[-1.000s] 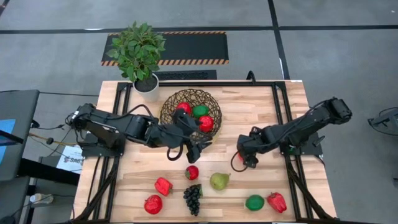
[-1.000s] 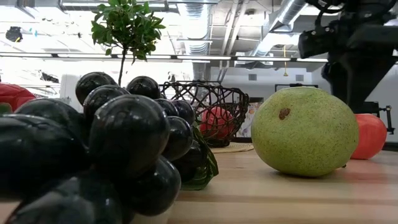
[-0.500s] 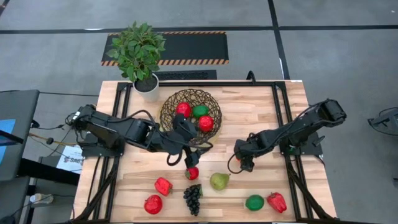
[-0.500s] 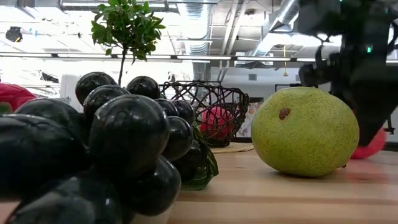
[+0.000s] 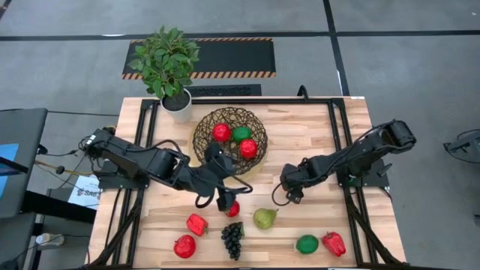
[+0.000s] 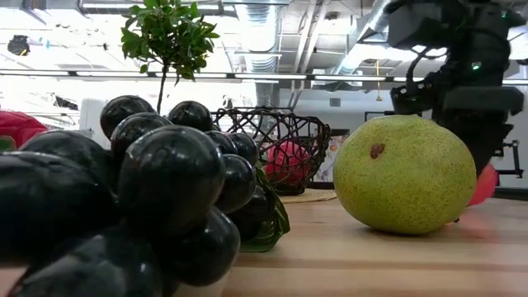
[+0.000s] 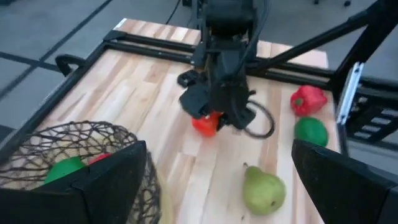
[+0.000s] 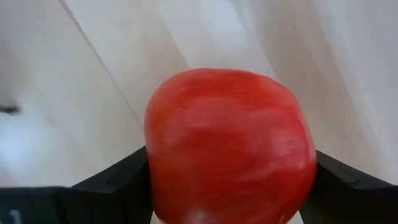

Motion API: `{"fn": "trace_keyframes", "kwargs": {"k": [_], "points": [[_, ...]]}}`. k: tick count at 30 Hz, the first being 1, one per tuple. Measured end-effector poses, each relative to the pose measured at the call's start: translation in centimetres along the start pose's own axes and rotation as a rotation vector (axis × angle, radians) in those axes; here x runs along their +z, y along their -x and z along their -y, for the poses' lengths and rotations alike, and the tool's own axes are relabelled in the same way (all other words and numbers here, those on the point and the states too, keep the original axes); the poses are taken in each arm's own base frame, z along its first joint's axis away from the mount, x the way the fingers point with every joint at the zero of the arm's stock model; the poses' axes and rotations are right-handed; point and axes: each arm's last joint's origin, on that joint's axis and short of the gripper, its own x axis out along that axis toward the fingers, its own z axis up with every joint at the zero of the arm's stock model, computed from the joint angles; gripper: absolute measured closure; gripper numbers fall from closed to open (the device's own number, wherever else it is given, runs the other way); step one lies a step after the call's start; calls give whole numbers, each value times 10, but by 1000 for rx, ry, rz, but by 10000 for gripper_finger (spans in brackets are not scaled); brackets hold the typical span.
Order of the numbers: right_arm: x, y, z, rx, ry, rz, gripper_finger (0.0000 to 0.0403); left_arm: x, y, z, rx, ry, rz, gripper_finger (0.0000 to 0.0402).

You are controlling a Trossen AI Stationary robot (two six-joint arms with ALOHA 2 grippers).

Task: Build produce basket
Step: Put the orange apple into the basket

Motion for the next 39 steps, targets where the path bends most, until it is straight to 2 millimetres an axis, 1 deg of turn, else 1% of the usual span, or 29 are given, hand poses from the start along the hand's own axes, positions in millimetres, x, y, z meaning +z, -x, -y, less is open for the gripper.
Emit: {"fn": "trace_keyframes", "kwargs": {"k": [4,7,10,15,17,19,22,26,30,34,36,39], "points": [[3,19,-7,58,-21,95,100,-1,1,0,18,-53,0,14],[1,33,-7,96,-50,129,100,-3,-1,-1,27,-99,-22,14],[1,58,-11,162,-70,234,99,-3,-3,-4,53,-111,-29,14],[-6,100,-12,246,-69,458,98,-8,-4,-9,170,-124,-25,14],[-10,116,-11,276,-83,582,98,-16,-14,-10,178,-113,-30,14],[-15,127,-10,281,-86,676,98,-30,-28,-11,165,-128,-72,14],[-19,142,-8,321,-107,774,98,-47,-50,-11,71,-71,-88,14],[-19,151,-9,320,-84,871,97,-64,-71,-3,-73,5,-2,14],[-17,153,-13,303,-48,920,97,-80,-82,6,-174,64,120,14],[-14,151,-17,291,-25,938,97,-98,-93,5,-282,96,192,14],[-15,153,-18,309,-28,950,97,-100,-96,2,-364,131,258,14],[-15,157,-21,331,-15,977,97,-98,-93,1,-523,167,391,14]]}}
